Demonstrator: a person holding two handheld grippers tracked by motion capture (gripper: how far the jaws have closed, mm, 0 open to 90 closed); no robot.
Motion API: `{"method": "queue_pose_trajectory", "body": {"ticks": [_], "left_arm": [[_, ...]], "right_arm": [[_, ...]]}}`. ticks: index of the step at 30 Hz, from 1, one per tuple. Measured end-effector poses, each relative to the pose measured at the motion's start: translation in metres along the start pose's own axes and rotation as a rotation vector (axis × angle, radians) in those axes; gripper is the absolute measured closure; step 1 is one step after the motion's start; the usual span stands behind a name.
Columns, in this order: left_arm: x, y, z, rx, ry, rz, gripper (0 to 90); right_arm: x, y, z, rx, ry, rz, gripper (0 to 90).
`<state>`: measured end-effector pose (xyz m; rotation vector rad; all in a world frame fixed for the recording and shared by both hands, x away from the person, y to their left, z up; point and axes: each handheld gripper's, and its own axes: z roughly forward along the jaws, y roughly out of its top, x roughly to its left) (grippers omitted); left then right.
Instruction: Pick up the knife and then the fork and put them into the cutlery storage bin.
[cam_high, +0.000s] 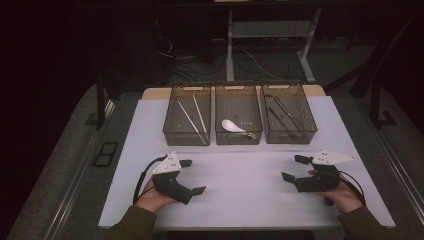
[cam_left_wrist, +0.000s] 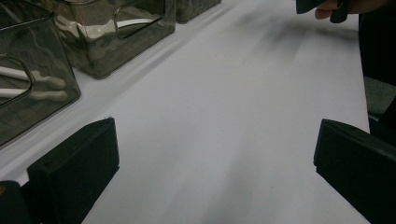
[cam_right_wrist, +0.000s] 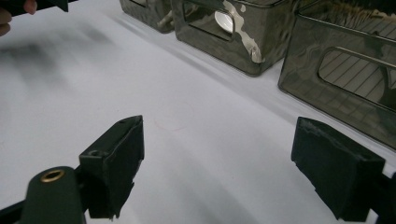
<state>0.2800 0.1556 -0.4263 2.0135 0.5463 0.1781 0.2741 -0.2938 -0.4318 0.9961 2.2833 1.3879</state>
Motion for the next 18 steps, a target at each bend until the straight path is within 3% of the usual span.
{"method": "queue_pose_trajectory", "body": {"ticks": [12,18], "left_arm": [[0.0,0.0,0.0,0.0,0.0,-0.001,0.0],[-0.001,-0.001,0.0,0.002,0.002,0.001,0.0]], "right_arm": [[0.004,-0.013,-0.009,-0.014,0.021,0.009,17.1],[0.005,-0.016,-0.01,0.004,0.03,0.011,14.9]]}}
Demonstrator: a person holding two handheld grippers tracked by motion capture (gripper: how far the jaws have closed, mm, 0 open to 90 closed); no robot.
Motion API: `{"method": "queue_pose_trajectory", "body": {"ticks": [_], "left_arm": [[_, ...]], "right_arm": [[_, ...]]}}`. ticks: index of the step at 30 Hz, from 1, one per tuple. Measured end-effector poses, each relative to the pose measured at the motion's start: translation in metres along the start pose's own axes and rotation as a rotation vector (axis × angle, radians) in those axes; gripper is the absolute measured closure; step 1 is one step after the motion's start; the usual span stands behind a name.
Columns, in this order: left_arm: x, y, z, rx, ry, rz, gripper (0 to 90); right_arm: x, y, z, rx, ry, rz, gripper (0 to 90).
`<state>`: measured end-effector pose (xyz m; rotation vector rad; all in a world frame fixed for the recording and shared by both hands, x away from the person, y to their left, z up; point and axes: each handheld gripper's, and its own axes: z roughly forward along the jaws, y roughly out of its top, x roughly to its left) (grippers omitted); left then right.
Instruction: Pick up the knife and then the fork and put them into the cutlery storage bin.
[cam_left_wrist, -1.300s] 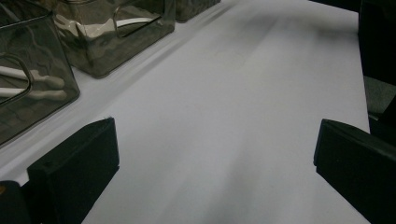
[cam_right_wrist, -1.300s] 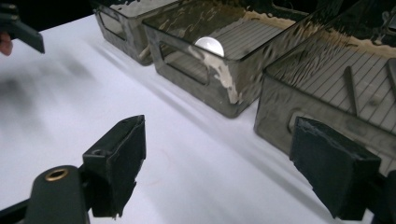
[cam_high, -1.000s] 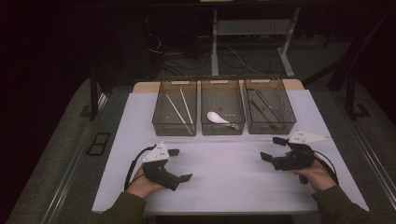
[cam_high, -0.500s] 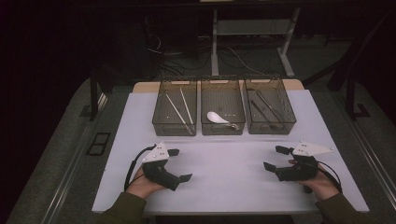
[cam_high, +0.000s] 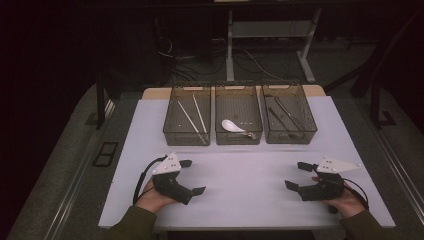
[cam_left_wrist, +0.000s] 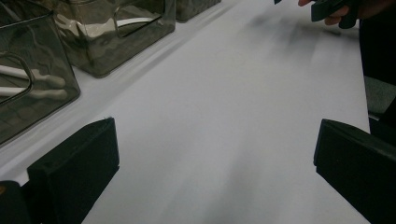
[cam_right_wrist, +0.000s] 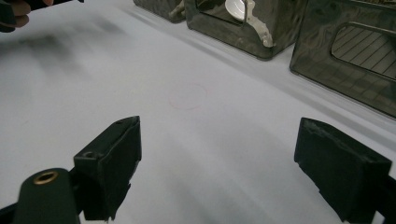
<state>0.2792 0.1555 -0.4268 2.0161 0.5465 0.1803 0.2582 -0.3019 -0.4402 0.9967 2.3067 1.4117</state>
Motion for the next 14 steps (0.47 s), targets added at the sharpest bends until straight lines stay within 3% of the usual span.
{"method": "queue_pose_trajectory", "body": {"ticks": [14], "left_arm": [[0.0001,-0.0003,0.0005,0.002,0.002,-0.003,0.0]], "right_arm": [[-0.0001,0.0017,-0.0024,-0.023,-0.001,-0.003,14.9]]}}
